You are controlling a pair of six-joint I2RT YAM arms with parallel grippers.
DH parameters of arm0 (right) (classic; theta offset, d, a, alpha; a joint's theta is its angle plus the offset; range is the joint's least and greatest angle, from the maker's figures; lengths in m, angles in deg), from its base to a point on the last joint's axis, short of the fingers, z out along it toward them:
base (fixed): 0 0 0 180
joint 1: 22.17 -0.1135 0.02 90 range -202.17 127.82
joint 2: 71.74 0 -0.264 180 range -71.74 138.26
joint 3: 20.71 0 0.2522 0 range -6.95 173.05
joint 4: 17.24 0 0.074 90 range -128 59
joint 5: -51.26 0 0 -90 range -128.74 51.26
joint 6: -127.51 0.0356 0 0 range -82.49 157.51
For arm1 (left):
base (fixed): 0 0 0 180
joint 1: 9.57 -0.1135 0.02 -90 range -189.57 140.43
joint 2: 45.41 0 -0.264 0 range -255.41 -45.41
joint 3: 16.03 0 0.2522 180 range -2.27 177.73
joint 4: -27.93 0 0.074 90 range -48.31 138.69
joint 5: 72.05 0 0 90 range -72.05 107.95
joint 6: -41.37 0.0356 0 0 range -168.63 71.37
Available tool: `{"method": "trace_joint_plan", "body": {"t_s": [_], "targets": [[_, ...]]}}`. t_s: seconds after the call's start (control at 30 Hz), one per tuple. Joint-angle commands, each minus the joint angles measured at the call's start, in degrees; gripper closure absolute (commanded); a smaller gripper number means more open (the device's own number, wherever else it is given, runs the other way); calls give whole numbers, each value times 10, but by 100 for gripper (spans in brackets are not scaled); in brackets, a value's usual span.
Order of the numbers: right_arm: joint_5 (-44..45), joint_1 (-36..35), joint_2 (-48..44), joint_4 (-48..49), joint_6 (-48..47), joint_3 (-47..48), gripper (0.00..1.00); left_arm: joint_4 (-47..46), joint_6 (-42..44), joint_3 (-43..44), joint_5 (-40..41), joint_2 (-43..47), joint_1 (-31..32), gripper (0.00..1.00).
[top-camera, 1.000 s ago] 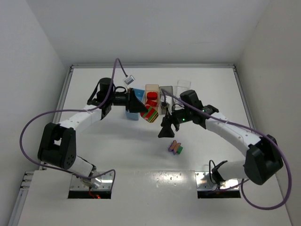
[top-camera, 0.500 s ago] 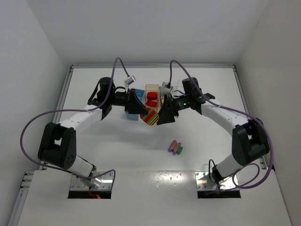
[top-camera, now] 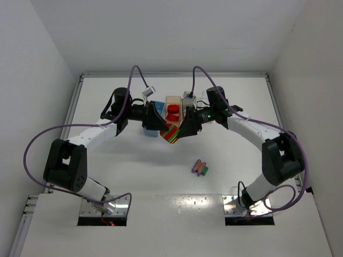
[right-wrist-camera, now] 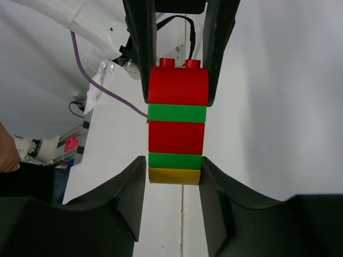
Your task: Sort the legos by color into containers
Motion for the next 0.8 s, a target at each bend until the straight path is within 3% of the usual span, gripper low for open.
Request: {"method": "trace_joint_plan", "body": {"t_s": [0.0,0.33,0.5,0.77], "targets": [[-23,-5,2,44,9,20,58,-10,23,20,-12,0,9,62],[-29,-5,-4,25,-8,13,97,-8,25,14,36,11,-11,66],[-29,-5,-24,-74,-102,1,100,-212,-134,-28,97,26,-55,70],[-11,19,-46,-162,-183,-23,100,-246,-160,-1,140,15,-87,73]]}}
